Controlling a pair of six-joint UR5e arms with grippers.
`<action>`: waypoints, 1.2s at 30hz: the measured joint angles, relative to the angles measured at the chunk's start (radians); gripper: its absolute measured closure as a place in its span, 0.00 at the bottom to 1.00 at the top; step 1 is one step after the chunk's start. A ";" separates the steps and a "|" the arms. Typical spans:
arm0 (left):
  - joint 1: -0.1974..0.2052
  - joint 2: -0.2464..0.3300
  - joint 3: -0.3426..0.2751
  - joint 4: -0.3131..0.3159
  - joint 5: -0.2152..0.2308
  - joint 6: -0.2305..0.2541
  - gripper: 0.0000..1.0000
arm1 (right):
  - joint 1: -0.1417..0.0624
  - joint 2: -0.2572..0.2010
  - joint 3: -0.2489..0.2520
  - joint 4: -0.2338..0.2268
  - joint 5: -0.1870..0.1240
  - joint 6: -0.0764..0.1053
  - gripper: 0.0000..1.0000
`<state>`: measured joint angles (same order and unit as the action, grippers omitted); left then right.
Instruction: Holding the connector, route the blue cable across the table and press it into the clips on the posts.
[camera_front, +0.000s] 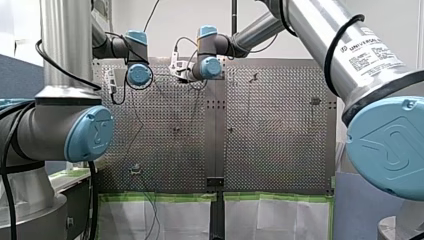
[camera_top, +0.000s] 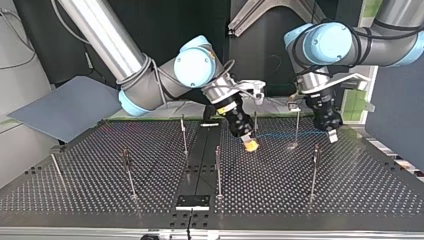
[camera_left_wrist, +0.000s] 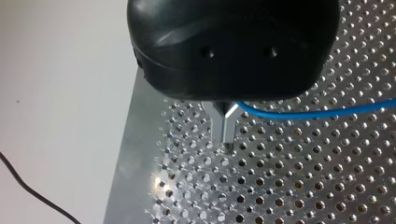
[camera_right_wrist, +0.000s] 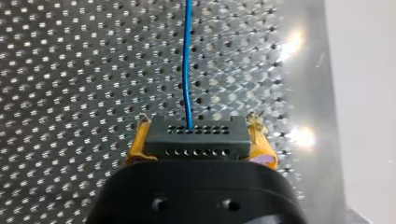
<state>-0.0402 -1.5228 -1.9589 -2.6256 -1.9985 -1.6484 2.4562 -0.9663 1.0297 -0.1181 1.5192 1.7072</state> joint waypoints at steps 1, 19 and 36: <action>0.002 -0.007 0.004 -0.001 0.000 -0.001 1.00 | -0.001 0.001 -0.008 0.000 0.000 0.000 1.00; 0.052 -0.057 0.062 -0.008 0.042 -0.008 1.00 | 0.004 0.062 -0.160 0.019 -0.002 0.010 1.00; 0.110 -0.090 0.093 0.024 0.116 -0.026 1.00 | 0.007 0.113 -0.193 0.030 0.012 0.011 1.00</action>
<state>0.0699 -1.6130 -1.8657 -2.6019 -1.8827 -1.6747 2.4628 -0.8532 0.8370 -0.0879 1.5314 1.7184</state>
